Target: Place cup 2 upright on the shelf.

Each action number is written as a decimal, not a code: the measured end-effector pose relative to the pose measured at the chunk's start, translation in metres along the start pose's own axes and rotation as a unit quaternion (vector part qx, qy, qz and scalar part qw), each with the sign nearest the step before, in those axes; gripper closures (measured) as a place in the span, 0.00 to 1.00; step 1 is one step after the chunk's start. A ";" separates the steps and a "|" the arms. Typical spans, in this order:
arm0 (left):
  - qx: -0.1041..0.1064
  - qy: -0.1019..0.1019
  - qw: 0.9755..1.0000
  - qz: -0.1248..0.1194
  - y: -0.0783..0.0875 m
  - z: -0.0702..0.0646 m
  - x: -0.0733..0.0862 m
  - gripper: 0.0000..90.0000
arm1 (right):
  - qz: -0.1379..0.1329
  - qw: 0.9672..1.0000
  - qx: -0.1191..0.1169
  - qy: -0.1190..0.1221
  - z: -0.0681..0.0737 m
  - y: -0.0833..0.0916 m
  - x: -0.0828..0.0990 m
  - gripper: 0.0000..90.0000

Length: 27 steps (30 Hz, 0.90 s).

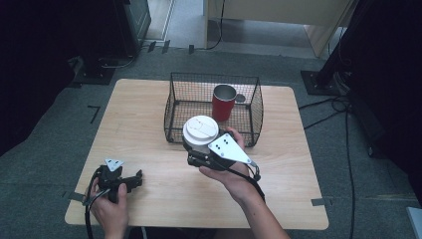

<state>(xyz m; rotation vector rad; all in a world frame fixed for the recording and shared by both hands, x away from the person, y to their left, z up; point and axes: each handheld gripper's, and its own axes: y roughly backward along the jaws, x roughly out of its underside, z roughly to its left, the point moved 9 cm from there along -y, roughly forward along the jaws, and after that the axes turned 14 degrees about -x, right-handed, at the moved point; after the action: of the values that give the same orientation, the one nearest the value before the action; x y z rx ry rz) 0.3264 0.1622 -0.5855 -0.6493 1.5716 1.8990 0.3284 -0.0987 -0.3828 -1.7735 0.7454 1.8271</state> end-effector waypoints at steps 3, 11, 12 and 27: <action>0.000 0.000 1.000 0.000 0.000 0.000 0.000 0.00 | -0.003 1.000 0.003 0.001 -0.004 -0.002 -0.005 0.18; 0.000 0.000 1.000 0.000 0.000 0.000 0.000 0.00 | -0.012 1.000 0.008 -0.007 -0.013 -0.007 -0.018 0.18; 0.000 0.000 1.000 0.000 0.000 0.000 0.000 0.00 | -0.015 1.000 0.008 -0.008 -0.014 -0.008 -0.020 0.18; 0.000 0.000 1.000 0.000 0.000 0.000 0.000 0.00 | -0.026 0.999 0.022 -0.006 -0.031 -0.022 -0.038 0.18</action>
<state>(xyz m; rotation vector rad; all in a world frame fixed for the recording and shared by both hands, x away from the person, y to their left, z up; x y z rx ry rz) 0.3267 0.1620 -0.5855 -0.6500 1.5723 1.8994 0.3674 -0.1020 -0.3460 -1.7369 0.7224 1.7736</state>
